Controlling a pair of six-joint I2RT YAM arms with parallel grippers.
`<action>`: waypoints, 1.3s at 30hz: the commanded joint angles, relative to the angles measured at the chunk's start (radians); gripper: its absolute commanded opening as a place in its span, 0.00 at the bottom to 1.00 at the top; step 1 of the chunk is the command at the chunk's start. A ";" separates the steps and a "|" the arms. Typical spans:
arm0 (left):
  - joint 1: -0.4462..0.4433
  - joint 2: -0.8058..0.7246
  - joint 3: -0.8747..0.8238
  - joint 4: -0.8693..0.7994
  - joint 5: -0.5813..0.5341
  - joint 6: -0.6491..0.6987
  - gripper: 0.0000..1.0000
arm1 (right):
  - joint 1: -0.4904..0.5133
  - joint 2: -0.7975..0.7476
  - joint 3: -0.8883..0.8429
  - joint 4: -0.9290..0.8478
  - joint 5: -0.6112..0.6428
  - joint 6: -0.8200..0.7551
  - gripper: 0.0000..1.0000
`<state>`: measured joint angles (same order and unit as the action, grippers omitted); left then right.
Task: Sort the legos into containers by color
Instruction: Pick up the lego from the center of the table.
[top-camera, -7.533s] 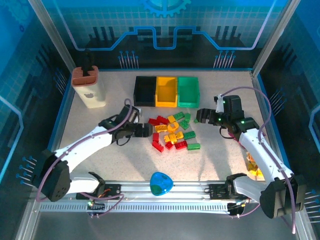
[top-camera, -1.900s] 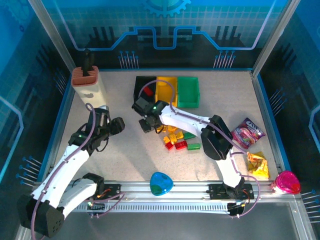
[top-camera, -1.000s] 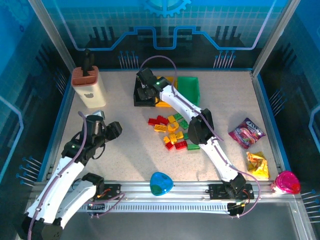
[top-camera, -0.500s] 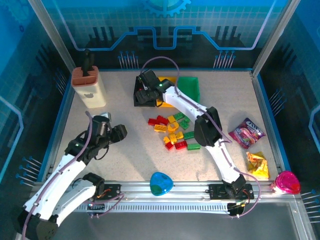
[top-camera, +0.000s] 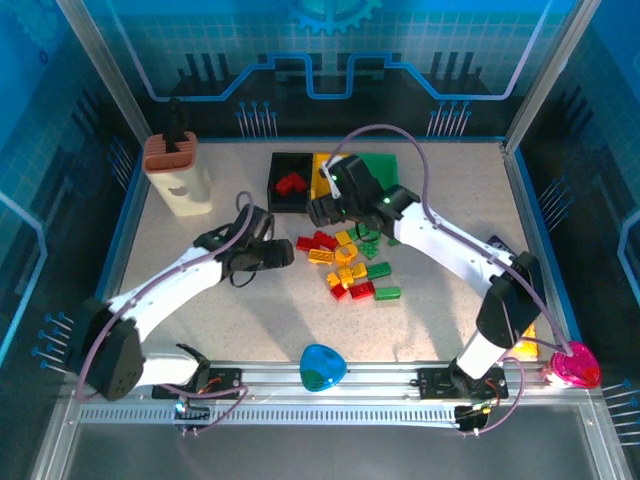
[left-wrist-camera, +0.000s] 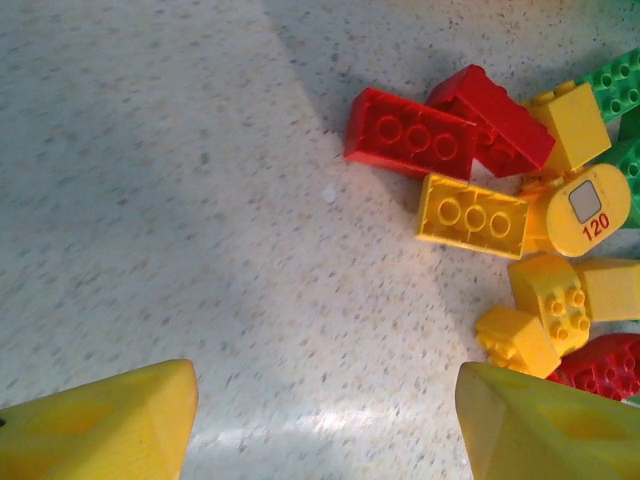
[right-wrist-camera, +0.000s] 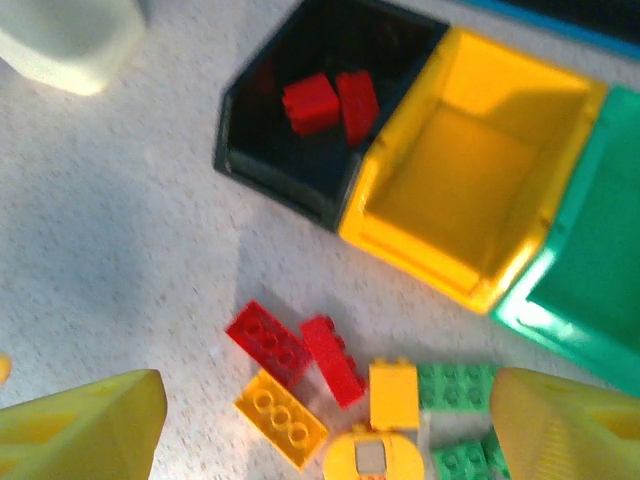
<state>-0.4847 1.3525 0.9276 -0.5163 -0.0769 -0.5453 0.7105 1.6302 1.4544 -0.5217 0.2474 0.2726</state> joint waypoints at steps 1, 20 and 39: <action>-0.006 0.146 0.133 0.015 0.056 0.055 0.72 | -0.039 -0.072 -0.107 0.050 -0.020 0.048 0.85; -0.045 0.665 0.590 -0.244 -0.043 0.209 0.75 | -0.222 -0.360 -0.418 0.114 -0.117 0.109 0.86; -0.066 0.752 0.652 -0.255 0.006 0.196 0.75 | -0.266 -0.408 -0.507 0.153 -0.139 0.130 0.86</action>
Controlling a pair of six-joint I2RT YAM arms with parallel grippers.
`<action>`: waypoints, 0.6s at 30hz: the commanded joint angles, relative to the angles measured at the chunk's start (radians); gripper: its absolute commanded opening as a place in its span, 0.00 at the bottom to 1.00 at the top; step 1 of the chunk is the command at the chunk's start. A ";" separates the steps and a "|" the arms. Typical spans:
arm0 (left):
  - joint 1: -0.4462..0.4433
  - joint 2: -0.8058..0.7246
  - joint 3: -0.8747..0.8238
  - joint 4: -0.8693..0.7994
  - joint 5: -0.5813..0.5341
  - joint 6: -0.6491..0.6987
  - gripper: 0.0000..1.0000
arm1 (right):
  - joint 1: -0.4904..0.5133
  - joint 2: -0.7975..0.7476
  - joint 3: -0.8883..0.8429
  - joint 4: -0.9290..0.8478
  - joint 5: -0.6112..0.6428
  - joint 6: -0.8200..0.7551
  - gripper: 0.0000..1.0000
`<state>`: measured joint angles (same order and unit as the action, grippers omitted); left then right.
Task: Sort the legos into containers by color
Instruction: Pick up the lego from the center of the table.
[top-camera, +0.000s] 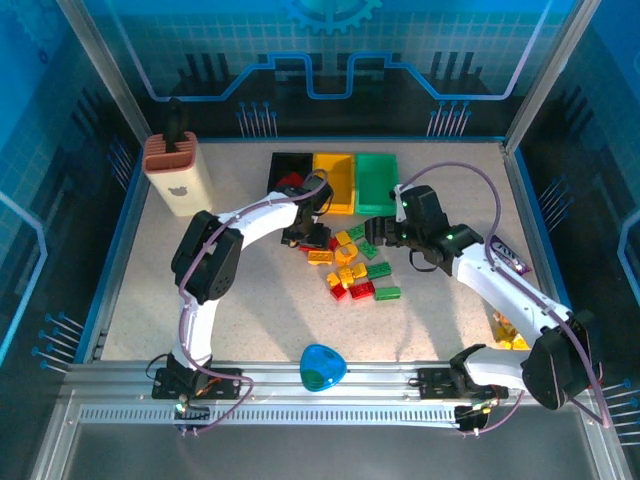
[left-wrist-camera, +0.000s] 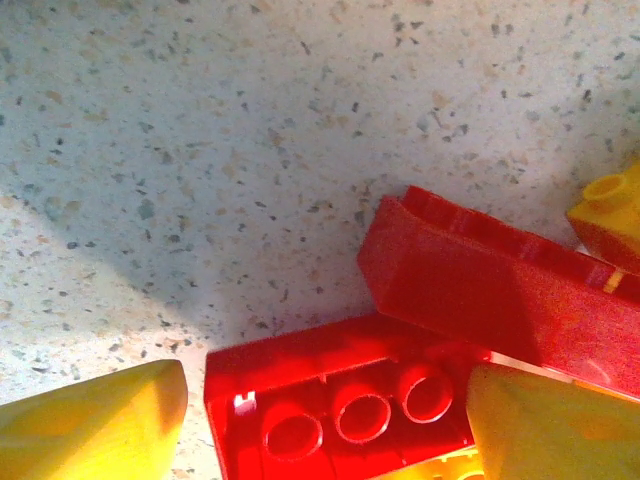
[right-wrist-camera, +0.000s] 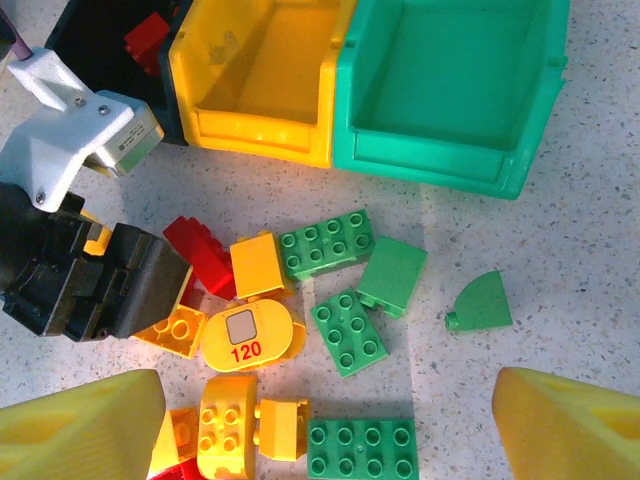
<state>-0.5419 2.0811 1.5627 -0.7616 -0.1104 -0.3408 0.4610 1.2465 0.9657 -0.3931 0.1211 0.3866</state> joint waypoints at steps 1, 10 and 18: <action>-0.009 0.026 0.017 -0.007 0.045 -0.009 0.75 | -0.018 -0.025 -0.021 0.027 -0.016 0.015 0.86; -0.010 0.051 0.009 -0.016 0.041 -0.025 0.72 | -0.027 -0.030 -0.036 0.033 -0.018 0.023 0.86; -0.010 0.042 -0.015 0.005 0.048 -0.030 0.50 | -0.030 -0.037 -0.041 0.036 -0.023 0.029 0.85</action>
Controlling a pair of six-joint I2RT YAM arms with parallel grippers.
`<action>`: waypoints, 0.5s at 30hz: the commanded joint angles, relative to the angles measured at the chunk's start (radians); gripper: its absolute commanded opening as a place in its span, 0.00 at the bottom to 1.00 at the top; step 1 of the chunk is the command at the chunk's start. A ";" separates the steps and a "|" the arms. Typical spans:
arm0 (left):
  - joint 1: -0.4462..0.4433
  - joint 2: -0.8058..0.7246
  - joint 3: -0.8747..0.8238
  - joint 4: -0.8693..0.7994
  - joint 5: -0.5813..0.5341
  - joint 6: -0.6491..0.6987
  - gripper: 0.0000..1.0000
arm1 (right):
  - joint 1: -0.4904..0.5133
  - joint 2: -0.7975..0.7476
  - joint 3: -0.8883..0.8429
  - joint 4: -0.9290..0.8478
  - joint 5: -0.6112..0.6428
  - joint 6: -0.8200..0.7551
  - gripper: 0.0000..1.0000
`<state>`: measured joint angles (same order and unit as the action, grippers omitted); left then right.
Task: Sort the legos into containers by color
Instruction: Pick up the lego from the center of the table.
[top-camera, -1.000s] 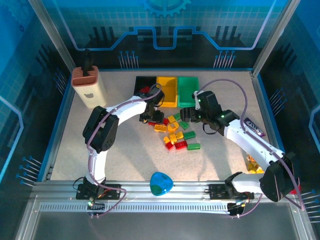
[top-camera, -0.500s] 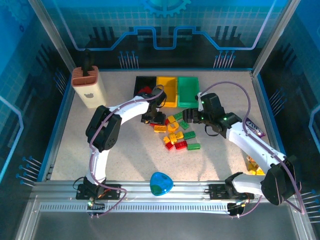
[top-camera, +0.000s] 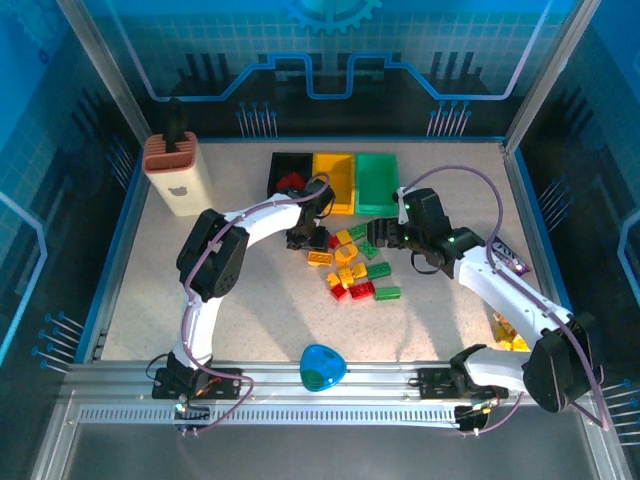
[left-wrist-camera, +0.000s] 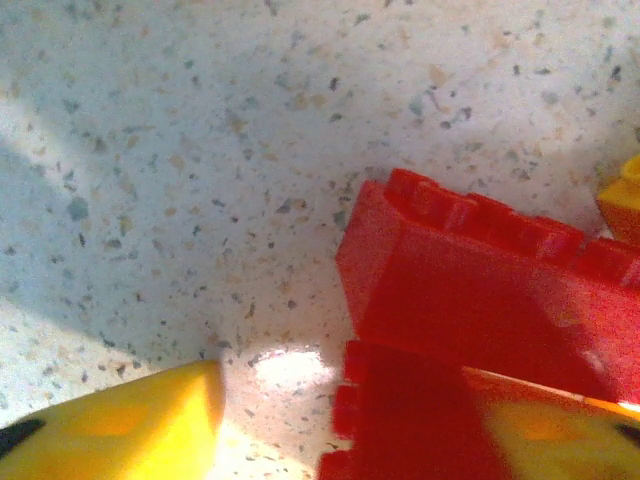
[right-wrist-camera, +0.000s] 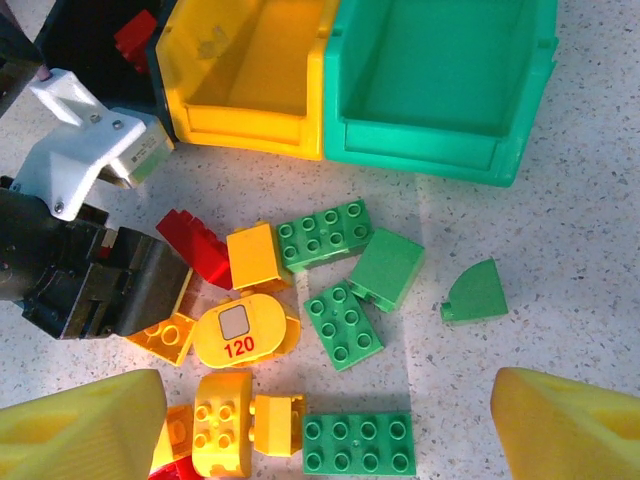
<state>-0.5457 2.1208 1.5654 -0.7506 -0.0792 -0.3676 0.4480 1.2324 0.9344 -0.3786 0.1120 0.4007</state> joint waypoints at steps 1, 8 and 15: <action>-0.006 0.000 -0.018 -0.004 0.019 -0.003 0.45 | -0.017 -0.024 -0.011 0.025 -0.017 0.018 0.85; -0.005 -0.030 -0.012 -0.018 -0.005 0.009 0.25 | -0.018 -0.027 -0.025 0.033 -0.029 0.025 0.84; -0.003 -0.083 -0.010 -0.036 -0.035 0.018 0.20 | -0.016 -0.028 -0.030 0.039 -0.038 0.026 0.83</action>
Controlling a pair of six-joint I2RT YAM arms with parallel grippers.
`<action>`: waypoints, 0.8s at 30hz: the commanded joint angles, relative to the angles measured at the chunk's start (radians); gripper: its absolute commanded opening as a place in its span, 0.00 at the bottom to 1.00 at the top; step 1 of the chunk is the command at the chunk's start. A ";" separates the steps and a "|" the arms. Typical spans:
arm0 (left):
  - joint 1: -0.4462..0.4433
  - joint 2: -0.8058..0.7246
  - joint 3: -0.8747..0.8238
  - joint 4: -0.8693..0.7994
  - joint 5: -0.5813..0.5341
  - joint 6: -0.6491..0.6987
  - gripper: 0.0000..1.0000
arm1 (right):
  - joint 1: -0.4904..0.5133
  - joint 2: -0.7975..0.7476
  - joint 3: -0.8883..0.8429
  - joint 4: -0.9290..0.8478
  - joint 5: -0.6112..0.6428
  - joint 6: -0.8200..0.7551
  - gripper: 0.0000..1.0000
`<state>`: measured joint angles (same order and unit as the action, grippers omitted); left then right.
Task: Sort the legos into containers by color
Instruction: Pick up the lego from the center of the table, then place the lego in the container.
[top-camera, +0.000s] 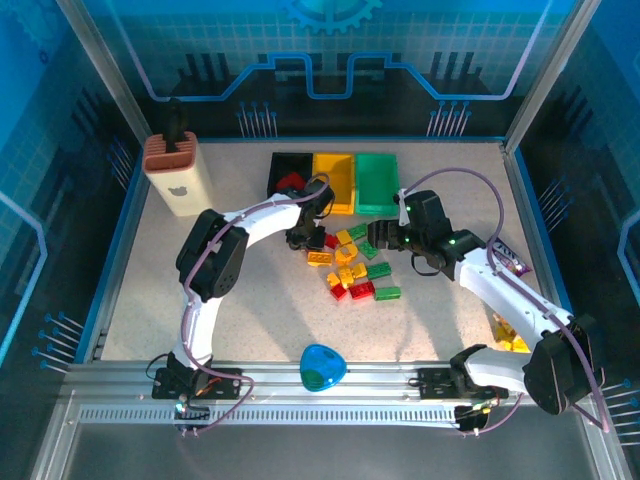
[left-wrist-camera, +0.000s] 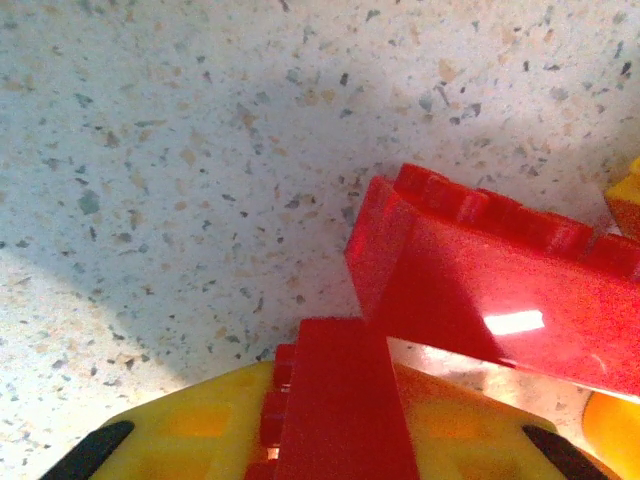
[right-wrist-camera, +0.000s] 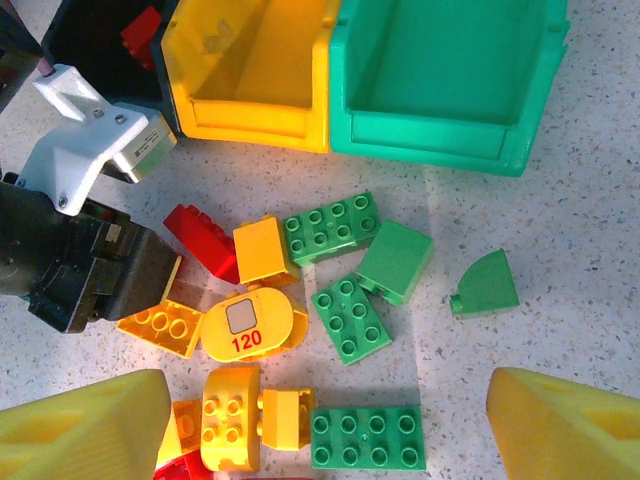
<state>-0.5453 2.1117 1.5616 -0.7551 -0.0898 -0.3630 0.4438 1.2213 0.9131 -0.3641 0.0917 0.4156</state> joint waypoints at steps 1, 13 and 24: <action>-0.001 -0.088 -0.005 -0.033 -0.028 0.015 0.20 | -0.011 -0.017 -0.008 0.024 -0.018 0.011 0.83; 0.173 -0.099 0.163 -0.071 0.021 0.030 0.20 | -0.010 -0.038 0.001 -0.008 -0.018 -0.012 0.82; 0.254 0.129 0.566 -0.202 -0.004 0.057 0.25 | 0.002 -0.068 -0.028 -0.012 -0.025 -0.005 0.81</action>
<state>-0.3008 2.1818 2.0430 -0.8700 -0.0921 -0.3332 0.4442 1.1763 0.8970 -0.3710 0.0757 0.4145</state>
